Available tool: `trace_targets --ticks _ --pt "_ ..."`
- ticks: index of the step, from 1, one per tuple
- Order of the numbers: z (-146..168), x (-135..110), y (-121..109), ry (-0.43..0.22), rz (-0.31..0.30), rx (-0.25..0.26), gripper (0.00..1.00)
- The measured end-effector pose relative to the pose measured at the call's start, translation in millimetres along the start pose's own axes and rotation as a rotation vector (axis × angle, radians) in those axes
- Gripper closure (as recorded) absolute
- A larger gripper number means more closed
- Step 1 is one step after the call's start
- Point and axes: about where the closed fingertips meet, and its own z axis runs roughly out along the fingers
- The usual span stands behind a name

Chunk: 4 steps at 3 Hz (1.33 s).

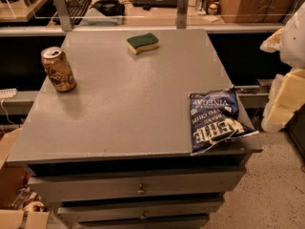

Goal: Knock orange can over

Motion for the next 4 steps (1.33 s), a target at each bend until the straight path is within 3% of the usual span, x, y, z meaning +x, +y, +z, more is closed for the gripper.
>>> trace_targets --ticks 1,2,4 --pt "0 0 0 0.0 0.0 0.0 0.0" --pt "18 -36 -1 -0.061 -0.032 -0.008 0.0" --pt "74 -159 -18 -0.305 -0.144 -0.03 0.0"
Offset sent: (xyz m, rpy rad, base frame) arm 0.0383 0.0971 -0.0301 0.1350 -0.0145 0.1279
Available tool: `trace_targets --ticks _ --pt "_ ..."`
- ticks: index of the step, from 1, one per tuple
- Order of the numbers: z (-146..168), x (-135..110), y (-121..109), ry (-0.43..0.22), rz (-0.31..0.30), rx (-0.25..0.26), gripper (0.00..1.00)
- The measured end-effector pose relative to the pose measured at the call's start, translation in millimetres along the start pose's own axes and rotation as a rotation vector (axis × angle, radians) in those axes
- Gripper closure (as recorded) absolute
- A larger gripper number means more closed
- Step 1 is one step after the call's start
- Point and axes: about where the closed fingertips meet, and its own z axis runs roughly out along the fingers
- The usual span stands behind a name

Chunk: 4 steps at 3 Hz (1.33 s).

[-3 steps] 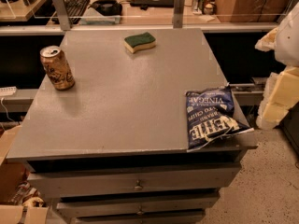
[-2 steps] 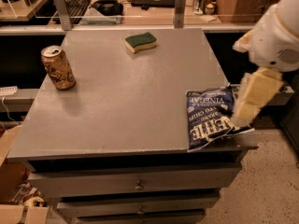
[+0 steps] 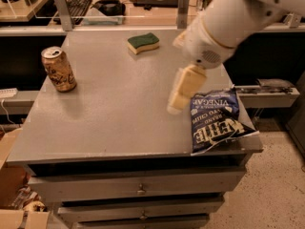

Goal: Knock orange can over

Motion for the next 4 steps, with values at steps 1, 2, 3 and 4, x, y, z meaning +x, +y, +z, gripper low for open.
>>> trace_targets --ticks 1,2,3,4 --pt "42 -46 -26 -0.135 0.0 0.001 0.0" --pt "42 -46 -26 -0.135 0.0 0.001 0.0" --pt "52 -57 -31 -0.181 -0.003 0.008 0.0" --pt "82 -95 -47 -0.277 -0.021 0.013 0.0"
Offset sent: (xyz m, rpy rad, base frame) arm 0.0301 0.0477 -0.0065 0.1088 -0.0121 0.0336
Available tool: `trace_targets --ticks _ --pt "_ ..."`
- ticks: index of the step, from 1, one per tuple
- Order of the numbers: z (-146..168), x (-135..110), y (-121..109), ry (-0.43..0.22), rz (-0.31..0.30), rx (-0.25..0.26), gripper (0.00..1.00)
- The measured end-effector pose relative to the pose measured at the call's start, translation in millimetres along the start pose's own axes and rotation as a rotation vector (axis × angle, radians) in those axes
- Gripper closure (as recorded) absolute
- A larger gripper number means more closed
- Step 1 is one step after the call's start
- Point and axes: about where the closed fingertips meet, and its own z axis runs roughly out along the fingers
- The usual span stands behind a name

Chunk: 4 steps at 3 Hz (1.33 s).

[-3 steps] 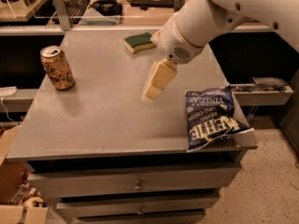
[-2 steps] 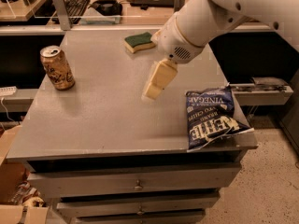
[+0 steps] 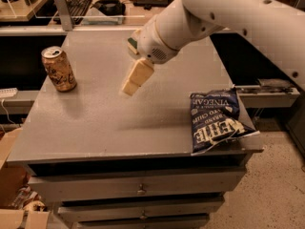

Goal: Knock orange can over

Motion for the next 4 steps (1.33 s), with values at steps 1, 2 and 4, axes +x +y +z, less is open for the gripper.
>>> trace_targets --ticks 1,2,4 --pt "49 -30 -11 -0.088 -0.006 -0.019 0.0" --pt "91 -62 -19 -0.173 -0.003 -0.041 0.0" --pt "149 -98 -40 -0.318 0.067 -0.054 0.0"
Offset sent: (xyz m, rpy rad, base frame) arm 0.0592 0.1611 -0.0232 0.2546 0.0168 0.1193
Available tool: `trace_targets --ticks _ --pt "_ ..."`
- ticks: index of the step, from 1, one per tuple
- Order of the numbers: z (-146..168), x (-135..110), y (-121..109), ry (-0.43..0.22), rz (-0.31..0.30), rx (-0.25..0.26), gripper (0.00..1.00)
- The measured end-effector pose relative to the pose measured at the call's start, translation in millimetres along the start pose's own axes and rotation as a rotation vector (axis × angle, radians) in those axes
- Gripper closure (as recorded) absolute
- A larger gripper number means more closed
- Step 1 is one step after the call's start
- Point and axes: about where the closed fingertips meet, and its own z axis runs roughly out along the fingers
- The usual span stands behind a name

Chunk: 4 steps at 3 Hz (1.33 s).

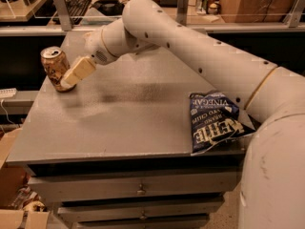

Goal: Knock orange can over

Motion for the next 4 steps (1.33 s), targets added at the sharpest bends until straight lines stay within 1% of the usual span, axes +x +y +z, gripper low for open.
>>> trace_targets --ticks 1,2,3,4 --pt "21 -7 -1 -0.069 0.071 -0.022 0.15" --pt "38 -15 11 -0.128 0.153 -0.063 0.39" --pt "44 -23 28 -0.176 0.208 -0.093 0.62" --pt "10 -36 19 -0.141 0.171 -0.05 0.85"
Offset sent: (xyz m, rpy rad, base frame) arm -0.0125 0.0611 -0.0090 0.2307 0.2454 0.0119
